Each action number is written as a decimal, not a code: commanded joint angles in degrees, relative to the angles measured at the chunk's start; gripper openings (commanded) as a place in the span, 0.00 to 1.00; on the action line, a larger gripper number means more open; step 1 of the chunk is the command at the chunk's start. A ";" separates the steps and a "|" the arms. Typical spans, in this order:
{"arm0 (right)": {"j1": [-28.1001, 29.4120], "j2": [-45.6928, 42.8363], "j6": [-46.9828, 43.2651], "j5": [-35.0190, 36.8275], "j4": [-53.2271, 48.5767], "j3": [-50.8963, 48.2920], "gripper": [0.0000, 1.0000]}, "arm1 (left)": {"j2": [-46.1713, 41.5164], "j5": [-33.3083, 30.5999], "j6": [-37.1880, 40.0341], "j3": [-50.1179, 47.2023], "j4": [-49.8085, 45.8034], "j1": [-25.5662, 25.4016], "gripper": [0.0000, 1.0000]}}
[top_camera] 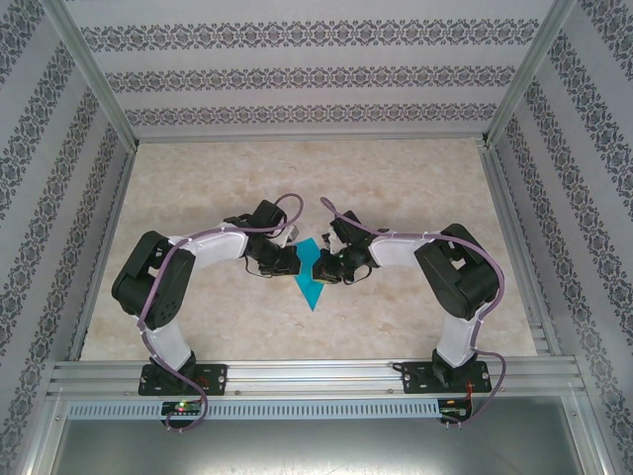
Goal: Fold a paper plane with a square sheet of paper (pick it up from the middle)
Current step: Third fold the triangle at the center of the table.
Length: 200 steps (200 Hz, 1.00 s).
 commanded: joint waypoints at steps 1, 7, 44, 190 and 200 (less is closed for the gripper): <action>0.88 0.23 -1.60 0.79 -1.41 1.15 0.08 | 1.92 -2.41 2.62 1.06 -2.49 0.71 0.11; 0.88 0.14 -1.56 0.81 -1.51 1.16 0.08 | 2.40 -2.28 2.77 1.26 -2.36 0.72 0.11; 0.81 -0.46 -1.78 0.62 -1.98 1.30 0.08 | 4.35 -1.14 2.39 1.22 -0.66 0.72 0.11; 1.92 1.75 -2.17 2.22 -4.72 4.48 0.13 | 5.58 -0.61 3.20 0.89 -1.17 0.65 0.11; 2.02 2.00 -2.13 2.20 -4.65 4.72 0.14 | 5.61 -0.46 3.22 0.91 -1.17 0.72 0.11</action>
